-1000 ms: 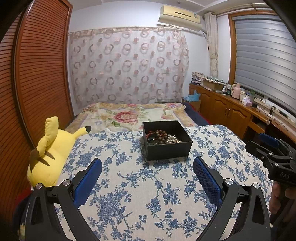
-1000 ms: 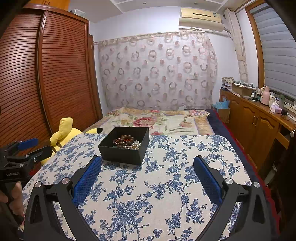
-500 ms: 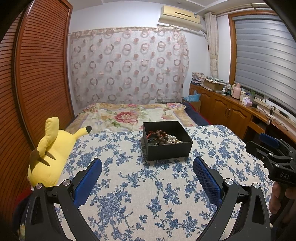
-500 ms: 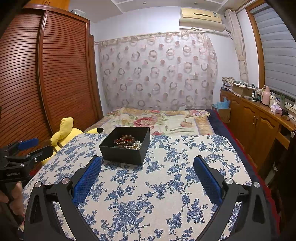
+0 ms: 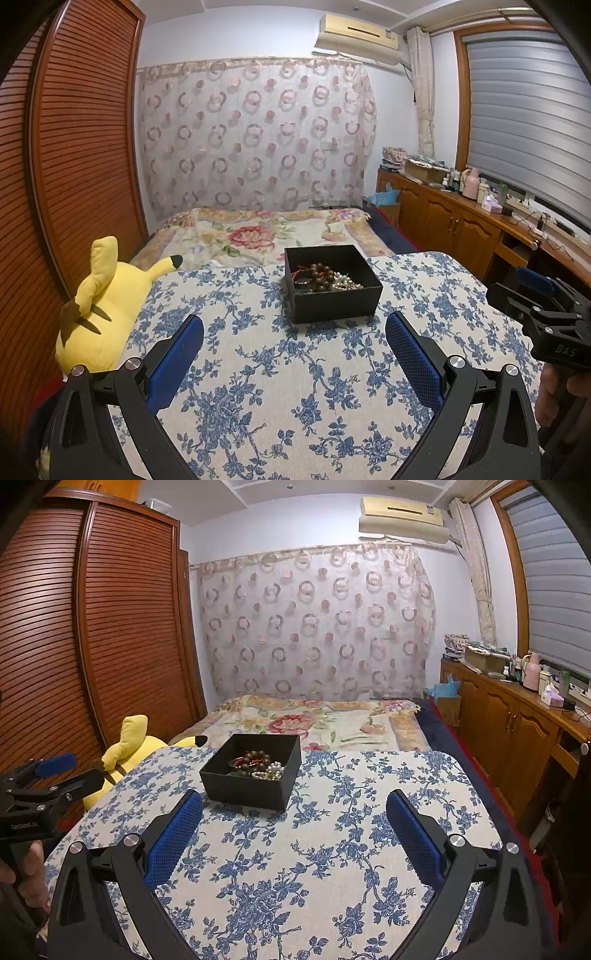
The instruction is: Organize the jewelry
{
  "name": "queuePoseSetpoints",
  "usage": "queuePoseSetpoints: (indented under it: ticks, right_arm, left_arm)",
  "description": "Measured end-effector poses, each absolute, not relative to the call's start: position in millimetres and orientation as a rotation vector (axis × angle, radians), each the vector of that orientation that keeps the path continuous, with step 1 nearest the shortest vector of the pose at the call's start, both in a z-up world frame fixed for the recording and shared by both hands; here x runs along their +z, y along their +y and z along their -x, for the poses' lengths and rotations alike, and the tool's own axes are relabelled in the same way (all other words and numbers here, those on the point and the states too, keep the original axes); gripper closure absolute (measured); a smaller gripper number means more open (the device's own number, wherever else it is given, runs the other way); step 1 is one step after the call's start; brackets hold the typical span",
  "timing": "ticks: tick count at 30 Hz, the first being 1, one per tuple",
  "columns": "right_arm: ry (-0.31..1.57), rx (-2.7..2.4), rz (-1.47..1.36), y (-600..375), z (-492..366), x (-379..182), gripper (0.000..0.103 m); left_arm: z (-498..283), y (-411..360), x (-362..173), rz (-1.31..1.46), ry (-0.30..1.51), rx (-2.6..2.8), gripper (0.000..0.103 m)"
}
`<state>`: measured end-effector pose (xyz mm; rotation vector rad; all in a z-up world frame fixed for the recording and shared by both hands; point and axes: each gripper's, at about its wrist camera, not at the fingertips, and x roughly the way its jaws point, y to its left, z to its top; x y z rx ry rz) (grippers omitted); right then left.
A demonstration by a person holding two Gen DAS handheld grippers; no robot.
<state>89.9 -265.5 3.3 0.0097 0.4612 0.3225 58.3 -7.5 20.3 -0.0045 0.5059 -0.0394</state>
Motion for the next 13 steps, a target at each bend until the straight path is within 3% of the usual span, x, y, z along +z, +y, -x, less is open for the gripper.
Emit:
queuePoseSetpoints:
  ticks: [13]
  right_arm:
    - [0.461,0.322,-0.01,-265.5,-89.7,3.3,0.003]
  left_arm:
    - [-57.3,-7.7,21.6,0.005,0.502,-0.038,0.008]
